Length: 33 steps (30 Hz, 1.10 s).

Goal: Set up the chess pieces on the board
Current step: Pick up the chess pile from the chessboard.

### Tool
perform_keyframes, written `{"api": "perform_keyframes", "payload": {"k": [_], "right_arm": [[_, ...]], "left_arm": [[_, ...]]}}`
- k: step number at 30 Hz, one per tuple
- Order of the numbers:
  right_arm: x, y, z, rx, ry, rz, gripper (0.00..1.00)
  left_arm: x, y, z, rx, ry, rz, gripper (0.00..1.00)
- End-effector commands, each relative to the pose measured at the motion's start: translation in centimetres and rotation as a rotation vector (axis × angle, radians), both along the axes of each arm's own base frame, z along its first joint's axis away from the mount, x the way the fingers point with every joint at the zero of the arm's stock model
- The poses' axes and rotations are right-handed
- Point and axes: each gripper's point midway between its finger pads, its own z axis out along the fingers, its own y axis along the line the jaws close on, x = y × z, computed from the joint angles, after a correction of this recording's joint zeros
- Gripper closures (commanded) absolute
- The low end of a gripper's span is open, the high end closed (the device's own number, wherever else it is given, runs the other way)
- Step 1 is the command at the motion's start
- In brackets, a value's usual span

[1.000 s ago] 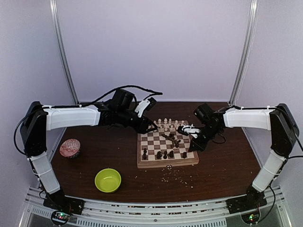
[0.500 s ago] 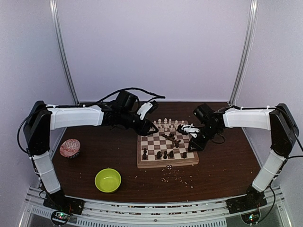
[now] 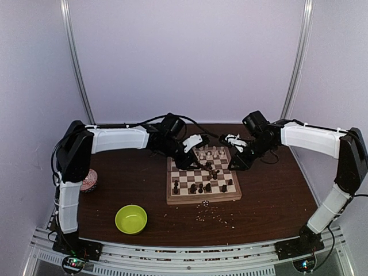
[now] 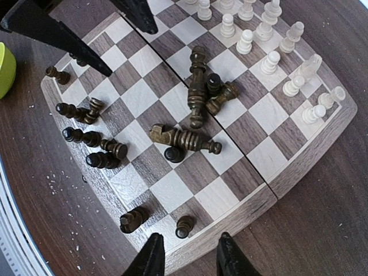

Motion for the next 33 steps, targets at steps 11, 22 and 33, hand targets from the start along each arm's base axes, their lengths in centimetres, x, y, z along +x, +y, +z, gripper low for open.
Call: {"api": "perform_keyframes", "payload": {"k": [11, 22, 33], "right_arm": [[-1.6, -1.2, -1.0, 0.042, 0.067, -0.029, 0.67], [-1.5, -1.4, -1.7, 0.048, 0.096, -0.036, 0.67], [-1.1, -1.2, -1.8, 0.061, 0.109, -0.037, 0.67]], "left_arm": [[3.0, -2.3, -2.1, 0.015, -0.014, -0.125, 0.52], [4.3, -2.3, -5.4, 0.090, 0.080, -0.086, 0.49], [1.9, -0.4, -6.9, 0.122, 0.125, -0.108, 0.55]]}}
